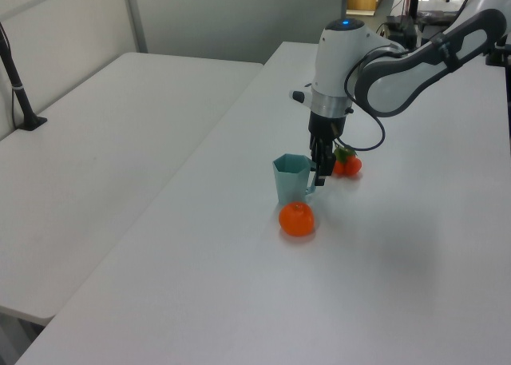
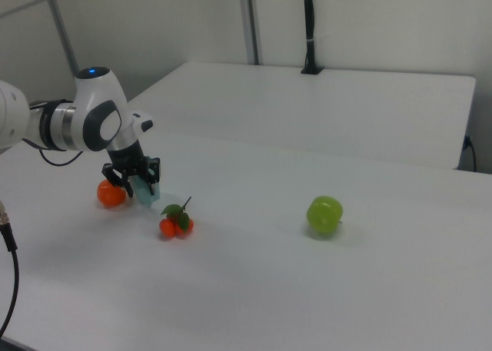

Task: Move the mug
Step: 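Close the gripper on the teal mug's rim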

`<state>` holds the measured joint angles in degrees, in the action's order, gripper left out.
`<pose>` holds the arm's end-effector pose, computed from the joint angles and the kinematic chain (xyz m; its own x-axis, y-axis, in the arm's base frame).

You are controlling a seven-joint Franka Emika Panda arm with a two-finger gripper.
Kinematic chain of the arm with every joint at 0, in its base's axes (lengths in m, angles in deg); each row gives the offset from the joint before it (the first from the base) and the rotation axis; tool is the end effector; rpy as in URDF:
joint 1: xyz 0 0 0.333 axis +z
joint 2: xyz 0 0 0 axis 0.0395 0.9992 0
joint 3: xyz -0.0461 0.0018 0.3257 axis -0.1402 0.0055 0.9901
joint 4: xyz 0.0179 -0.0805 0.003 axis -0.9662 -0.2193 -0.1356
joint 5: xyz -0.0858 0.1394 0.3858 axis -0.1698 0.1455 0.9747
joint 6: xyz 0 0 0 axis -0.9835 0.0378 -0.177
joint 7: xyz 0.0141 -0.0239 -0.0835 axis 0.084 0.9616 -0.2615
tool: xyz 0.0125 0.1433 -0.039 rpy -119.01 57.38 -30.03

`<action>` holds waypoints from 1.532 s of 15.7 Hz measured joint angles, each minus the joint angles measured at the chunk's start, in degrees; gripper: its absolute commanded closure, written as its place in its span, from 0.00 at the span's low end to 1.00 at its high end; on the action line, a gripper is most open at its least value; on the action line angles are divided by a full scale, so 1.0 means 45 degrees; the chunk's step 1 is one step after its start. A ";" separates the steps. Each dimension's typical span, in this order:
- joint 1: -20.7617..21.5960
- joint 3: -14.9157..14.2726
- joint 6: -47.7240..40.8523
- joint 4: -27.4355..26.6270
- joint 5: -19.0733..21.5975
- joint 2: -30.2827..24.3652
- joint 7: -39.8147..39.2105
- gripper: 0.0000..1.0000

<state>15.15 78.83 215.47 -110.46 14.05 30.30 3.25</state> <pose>0.6674 0.1955 0.3080 0.8356 0.5298 0.1455 0.5317 -0.8465 0.0286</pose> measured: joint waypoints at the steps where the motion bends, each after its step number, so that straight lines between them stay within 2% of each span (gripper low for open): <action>1: 0.0000 0.0000 0.0022 0.0000 0.0000 0.0022 0.0000 0.47; 3: 0.0000 0.0000 0.0051 0.0001 0.0000 0.0057 0.0001 0.53; 9: 0.0000 0.0000 0.0109 0.0005 -0.0189 0.0082 0.0003 0.97; 10: 0.0000 0.0000 0.0124 0.0006 -0.0219 0.0085 0.0003 1.00; 24: -0.0037 -0.0002 0.0152 0.0224 -0.0241 -0.0180 0.0015 1.00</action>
<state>14.98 78.82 216.15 -109.45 12.97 29.49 3.32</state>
